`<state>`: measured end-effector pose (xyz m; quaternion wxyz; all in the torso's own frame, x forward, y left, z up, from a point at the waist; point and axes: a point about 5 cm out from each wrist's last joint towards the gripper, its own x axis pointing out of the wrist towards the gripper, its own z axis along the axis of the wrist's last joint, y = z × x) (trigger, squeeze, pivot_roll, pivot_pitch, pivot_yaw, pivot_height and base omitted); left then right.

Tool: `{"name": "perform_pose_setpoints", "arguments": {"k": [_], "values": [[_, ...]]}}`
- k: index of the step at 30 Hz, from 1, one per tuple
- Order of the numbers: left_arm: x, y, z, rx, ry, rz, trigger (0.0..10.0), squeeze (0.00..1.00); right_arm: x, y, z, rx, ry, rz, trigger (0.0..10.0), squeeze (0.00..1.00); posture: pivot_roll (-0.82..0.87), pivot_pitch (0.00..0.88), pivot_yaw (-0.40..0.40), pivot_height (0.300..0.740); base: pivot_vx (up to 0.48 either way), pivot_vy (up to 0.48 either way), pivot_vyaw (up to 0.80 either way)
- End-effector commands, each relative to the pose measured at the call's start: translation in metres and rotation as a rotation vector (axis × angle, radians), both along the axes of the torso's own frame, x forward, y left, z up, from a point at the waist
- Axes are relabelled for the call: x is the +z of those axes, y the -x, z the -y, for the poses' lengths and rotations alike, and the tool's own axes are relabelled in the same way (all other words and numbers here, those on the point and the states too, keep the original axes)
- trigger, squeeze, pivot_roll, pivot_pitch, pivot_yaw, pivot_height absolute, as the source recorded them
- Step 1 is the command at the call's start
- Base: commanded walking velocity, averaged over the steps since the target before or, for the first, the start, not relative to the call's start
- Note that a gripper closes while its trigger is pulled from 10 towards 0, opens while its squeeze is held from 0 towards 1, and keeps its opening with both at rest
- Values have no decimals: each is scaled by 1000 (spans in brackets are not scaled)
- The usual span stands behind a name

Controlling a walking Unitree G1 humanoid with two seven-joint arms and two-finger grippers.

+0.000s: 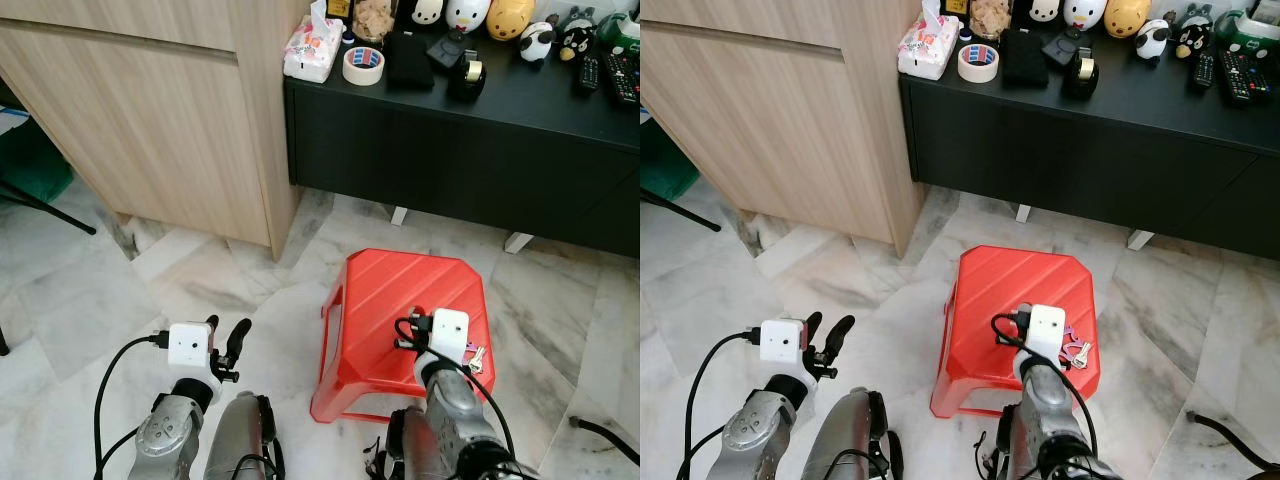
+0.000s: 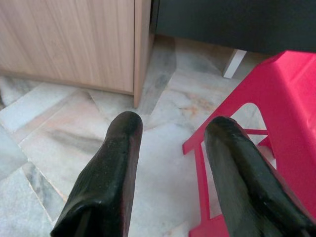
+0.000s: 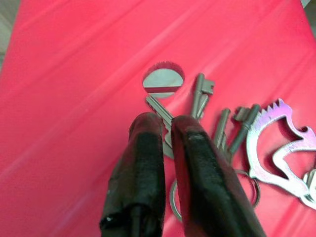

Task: Hang keys on a hook

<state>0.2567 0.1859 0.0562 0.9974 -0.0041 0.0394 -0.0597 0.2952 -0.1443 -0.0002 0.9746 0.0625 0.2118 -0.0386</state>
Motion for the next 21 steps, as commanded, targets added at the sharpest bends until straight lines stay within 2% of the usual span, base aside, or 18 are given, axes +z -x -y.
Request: {"name": "perform_pose_setpoints", "arguments": {"k": [1, 9, 15, 21], "values": [[-7, 4, 0, 3, -3, -26, 10000, 0, -5, 5, 3, -4, 4, -19, 10000, 1000, 93, 199, -60, 630, 0, 0, 0], [-8, 5, -3, 8, -6, -20, 10000, 0, 4, -1, 6, -15, 14, 35, 10000, 1000, 89, 196, -61, 630, 0, 0, 0], [-8, 5, -3, 10, -6, -20, 10000, 0, -6, 7, 10, -10, 41, -36, 10000, 1000, 93, 198, -60, 630, 0, 0, 0], [-7, 7, -4, 9, -9, -18, 10000, 0, -9, 9, 11, -8, 37, -56, 10000, 1000, 96, 207, -57, 630, 0, 0, 0]]}}
